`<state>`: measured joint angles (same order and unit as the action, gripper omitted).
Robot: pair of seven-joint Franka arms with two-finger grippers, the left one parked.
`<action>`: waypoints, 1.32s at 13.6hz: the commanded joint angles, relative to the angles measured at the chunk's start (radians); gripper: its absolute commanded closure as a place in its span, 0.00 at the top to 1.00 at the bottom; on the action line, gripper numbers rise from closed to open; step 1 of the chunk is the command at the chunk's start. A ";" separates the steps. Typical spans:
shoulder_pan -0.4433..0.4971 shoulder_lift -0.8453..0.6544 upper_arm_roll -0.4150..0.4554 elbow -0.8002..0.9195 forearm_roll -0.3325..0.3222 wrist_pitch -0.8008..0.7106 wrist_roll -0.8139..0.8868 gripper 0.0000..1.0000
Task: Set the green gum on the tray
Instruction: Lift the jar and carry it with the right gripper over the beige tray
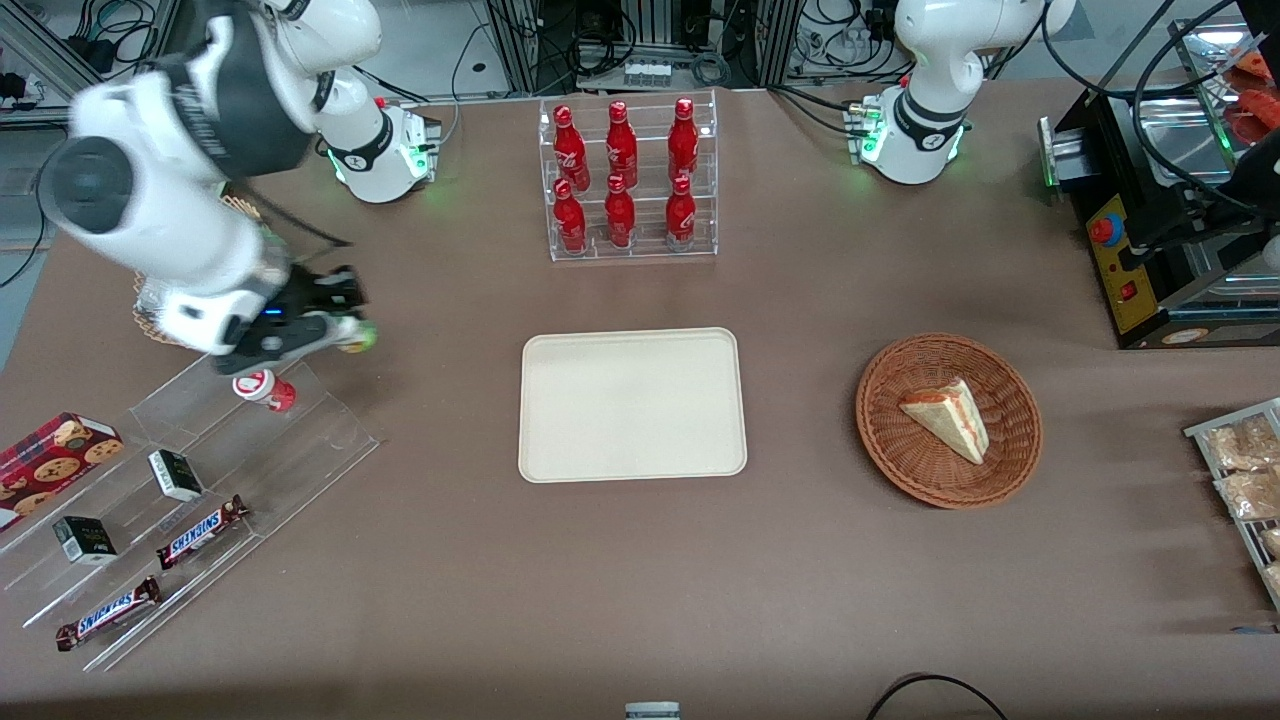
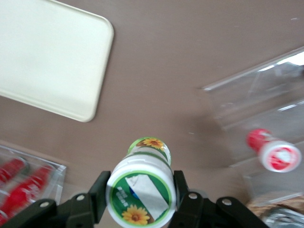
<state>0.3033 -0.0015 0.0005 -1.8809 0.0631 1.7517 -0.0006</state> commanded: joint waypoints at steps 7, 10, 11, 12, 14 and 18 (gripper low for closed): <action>0.312 0.248 -0.014 0.085 0.029 0.291 0.506 0.00; 0.370 0.345 -0.014 0.088 0.027 0.432 0.600 0.00; 0.379 0.369 -0.014 0.089 0.029 0.468 0.625 0.00; 0.395 0.399 -0.014 0.091 0.021 0.500 0.648 0.00; 0.448 0.463 -0.017 0.112 0.021 0.569 0.672 0.00; 0.470 0.543 -0.017 0.187 0.017 0.577 0.708 0.00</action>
<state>0.7567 0.4898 -0.0044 -1.7681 0.0707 2.3319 0.6920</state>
